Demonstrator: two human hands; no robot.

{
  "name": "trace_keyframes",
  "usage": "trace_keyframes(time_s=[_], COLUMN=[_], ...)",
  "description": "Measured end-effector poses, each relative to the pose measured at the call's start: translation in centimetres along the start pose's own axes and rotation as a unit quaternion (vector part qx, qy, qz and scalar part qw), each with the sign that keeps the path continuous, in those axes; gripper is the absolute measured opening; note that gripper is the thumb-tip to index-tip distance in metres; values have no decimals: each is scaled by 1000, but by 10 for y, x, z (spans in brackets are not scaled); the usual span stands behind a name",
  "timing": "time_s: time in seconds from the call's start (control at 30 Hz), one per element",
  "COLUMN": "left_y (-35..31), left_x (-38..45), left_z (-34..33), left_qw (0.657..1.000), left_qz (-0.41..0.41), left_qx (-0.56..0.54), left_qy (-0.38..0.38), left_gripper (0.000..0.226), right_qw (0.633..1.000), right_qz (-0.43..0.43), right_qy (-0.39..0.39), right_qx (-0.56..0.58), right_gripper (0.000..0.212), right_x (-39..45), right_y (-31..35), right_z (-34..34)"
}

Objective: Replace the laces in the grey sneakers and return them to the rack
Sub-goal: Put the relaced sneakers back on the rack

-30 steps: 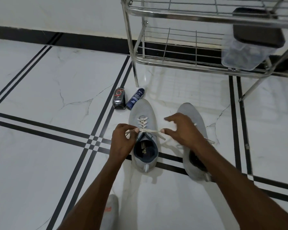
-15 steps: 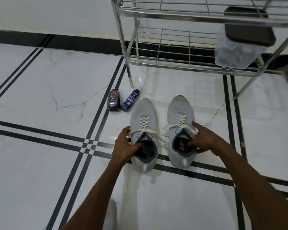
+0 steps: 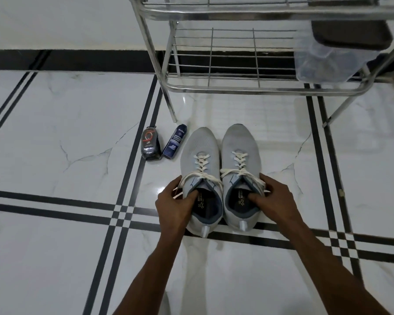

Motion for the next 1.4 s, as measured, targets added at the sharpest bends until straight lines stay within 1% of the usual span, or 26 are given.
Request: trace_keyframes(time_s=[0.17, 0.23, 0.27, 0.33, 0.47, 0.63, 0.77, 0.8, 0.9, 0.93, 0.97, 1.03, 1.1, 1.13, 1.23, 1.3, 1.4], left_y=[-46, -73, -92, -126, -185, -272, -329, -341, -374, -384, -391, -403, -415, -420, -434, -439, -443], left_x=[-32, -52, -65, -86, -116, -146, -145, -141, -116, -104, -89, -57, -23, -2, 39, 60, 89], left_z=[18, 24, 29, 38, 54, 73, 85, 86, 91, 92, 93, 90, 80, 74, 56, 47, 38], left_qw=[999, 999, 999, 998, 998, 998, 997, 996, 995, 995, 995, 996, 995, 995, 993, 991, 990], left_qz=[27, 32, 36, 33, 28, 1, -19, -25, -42, -45, -45, -37, -28, -26, -35, -42, -66], left_qx=[-25, -35, -35, -43, -57, -68, -76, -80, -87, -88, -85, -79, -77, -72, -32, -18, -13], left_qy=[3, 11, 12, 14, 9, 8, -1, 0, 3, 3, 2, 15, 48, 68, 104, 122, 126], left_gripper=[47, 51, 54, 57, 45, 42, 50, 48, 38, 37, 36, 32, 29, 27, 17, 19, 19], right_qw=[998, 997, 997, 997, 996, 996, 995, 995, 995, 995, 994, 992, 990, 990, 992, 993, 992], right_qz=[-20, -18, -18, -9, 9, 37, 65, 67, 71, 73, 81, 96, 107, 108, 94, 82, 83], right_qy=[14, 17, 17, 16, 12, 6, -8, -10, -5, -4, -4, -12, -15, -19, -31, -41, -45], right_qx=[53, 70, 75, 80, 86, 82, 69, 68, 66, 70, 73, 83, 92, 92, 75, 78, 84], right_gripper=[79, 86, 86, 81, 66, 67, 59, 60, 75, 76, 70, 49, 27, 21, 15, 16, 21], right_x=[-48, -72, -87, -116, -164, -215, -235, -236, -219, -210, -199, -175, -151, -135, -93, -70, -44], right_y=[31, 49, 60, 85, 133, 200, 252, 264, 297, 307, 320, 343, 366, 375, 389, 389, 395], right_z=[9, 18, 24, 36, 61, 99, 127, 132, 144, 148, 152, 160, 166, 170, 180, 187, 193])
Point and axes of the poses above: each hand's wrist, its own x-axis towards the middle knuckle, its own z-axis out of the back of the hand, y = z × x, the point moved 9 cm from there along x, towards the middle knuckle, and after that the axes turned 14 degrees about y, right-handed, at the moved point
